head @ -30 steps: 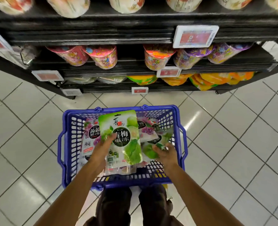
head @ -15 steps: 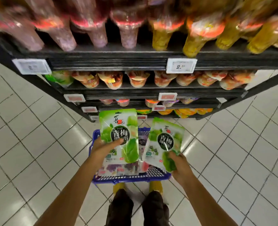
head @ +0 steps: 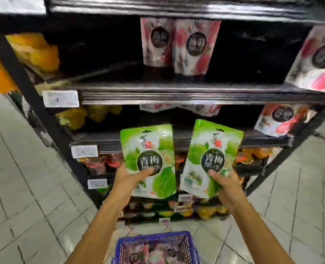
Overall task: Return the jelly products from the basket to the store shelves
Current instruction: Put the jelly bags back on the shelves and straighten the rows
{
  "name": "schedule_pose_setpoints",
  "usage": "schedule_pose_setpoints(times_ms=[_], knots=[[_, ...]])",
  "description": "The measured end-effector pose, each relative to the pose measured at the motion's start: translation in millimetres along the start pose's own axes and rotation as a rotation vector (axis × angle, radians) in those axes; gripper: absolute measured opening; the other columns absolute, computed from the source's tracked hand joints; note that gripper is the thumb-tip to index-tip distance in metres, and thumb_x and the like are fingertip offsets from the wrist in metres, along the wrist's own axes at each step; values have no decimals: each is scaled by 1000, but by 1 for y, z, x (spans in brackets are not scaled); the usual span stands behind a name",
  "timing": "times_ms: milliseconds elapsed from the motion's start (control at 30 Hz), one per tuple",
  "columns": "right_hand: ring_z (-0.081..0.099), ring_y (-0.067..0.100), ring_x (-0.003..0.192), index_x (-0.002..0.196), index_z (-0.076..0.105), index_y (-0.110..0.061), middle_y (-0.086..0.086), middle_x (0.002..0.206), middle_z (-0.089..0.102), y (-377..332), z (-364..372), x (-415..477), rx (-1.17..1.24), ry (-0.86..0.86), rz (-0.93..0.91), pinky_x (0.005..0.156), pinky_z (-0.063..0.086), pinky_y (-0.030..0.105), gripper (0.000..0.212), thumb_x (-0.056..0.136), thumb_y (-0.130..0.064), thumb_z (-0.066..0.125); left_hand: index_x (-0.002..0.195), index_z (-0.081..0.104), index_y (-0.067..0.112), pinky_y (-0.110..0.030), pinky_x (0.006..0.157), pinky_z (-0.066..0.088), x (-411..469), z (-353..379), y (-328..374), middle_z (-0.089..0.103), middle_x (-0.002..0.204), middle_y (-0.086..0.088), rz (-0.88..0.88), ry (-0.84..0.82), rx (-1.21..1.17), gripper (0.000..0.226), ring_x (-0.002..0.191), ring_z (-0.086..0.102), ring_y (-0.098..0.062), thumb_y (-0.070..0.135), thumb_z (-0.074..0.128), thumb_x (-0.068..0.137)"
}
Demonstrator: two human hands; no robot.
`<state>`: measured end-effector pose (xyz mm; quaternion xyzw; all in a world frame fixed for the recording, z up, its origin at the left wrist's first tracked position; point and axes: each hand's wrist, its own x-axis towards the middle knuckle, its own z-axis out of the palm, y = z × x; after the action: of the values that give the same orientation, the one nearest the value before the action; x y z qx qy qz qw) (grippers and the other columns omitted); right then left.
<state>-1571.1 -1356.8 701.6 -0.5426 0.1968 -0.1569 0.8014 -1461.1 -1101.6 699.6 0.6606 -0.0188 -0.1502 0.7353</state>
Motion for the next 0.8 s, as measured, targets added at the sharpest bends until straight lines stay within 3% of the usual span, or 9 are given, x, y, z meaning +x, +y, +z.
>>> schedule_pose_setpoints(times_ms=[100,167,233,333,400,500,667,733,800], knots=[[73,25,86,110,70,-12,10,99,76,-73,18,-2,-32,9,-168,67,60,38,54,57,-12,79,91,75,22,-28,64,59,1,12,76,78,92,-2,177,-43,-30,46,83,75,-20,21,93,48],[73,25,85,111,68,-13,11,100,75,-122,27,-7,-105,13,-273,66,59,36,68,46,-11,89,88,78,25,-31,64,59,-1,19,125,78,90,-5,296,-75,-27,41,80,75,-21,30,92,49],[73,25,86,102,72,-22,9,100,76,-165,35,-13,-134,16,-388,67,59,35,67,39,-19,96,89,77,26,-31,62,58,-6,28,171,78,89,-5,396,-119,-22,48,79,75,-22,42,88,45],[72,31,93,102,72,-16,16,106,74,-226,42,-18,-81,11,-548,70,59,35,55,50,-22,90,88,77,25,-27,56,57,-9,46,236,78,87,-7,523,-147,-16,53,77,76,-25,46,88,40],[73,32,91,99,73,-16,16,104,74,-267,46,-20,-56,15,-635,69,59,35,49,53,-21,88,87,77,24,-38,58,60,-14,61,277,78,87,-9,574,-168,-7,56,80,75,-33,49,88,37],[75,24,85,100,72,-16,9,97,77,-328,50,-23,-63,55,-777,65,58,28,54,49,-27,89,90,77,23,-60,79,55,-23,87,332,77,89,-12,647,-209,32,54,90,70,-44,48,89,43],[75,17,80,91,74,-23,1,90,78,-427,55,-10,-124,102,-917,63,58,29,37,57,-24,89,89,78,17,-26,56,57,-27,137,406,78,87,-5,743,-241,67,44,77,75,-21,39,84,52],[74,14,73,93,69,-22,-2,85,77,-463,58,2,-150,126,-909,56,55,26,38,61,-19,89,84,79,18,-20,48,52,-23,158,428,78,83,-4,747,-231,63,38,67,74,-13,37,84,52],[73,14,71,97,63,-23,0,87,76,-494,64,15,-175,138,-885,53,54,25,43,64,-18,90,79,79,23,-24,53,52,-20,178,446,78,82,-1,729,-221,71,38,69,73,-13,42,86,47]])
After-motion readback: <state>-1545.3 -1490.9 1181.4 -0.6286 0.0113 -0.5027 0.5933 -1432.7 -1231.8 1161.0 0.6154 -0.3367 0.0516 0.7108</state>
